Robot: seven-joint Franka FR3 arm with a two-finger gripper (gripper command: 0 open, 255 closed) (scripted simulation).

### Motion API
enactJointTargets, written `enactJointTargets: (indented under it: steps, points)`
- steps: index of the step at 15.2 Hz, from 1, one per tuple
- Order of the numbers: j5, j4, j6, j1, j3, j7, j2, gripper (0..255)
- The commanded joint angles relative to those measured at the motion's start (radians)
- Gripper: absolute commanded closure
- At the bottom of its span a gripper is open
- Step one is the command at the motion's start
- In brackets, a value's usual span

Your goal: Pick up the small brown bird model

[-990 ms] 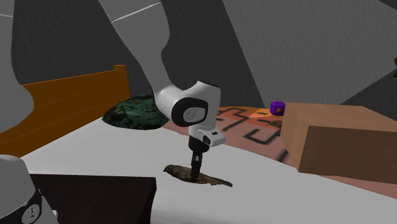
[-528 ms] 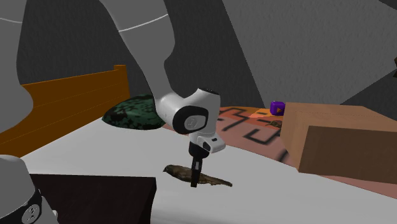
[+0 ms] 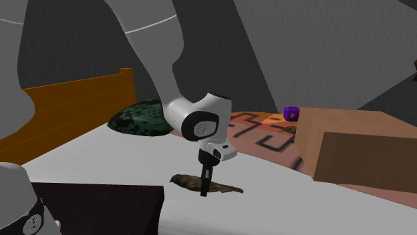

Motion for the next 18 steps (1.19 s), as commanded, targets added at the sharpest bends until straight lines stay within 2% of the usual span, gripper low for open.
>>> enactJointTargets:
  steps: [1, 16, 18]
  points:
    - [0.000, 0.001, 0.000, 0.000, 0.000, 0.000, 0.002, 255]
    - [0.115, -0.024, -0.172, -0.058, 0.080, -0.070, -0.205, 255]
    - [0.116, -0.024, -0.174, -0.058, 0.080, -0.071, -0.207, 255]
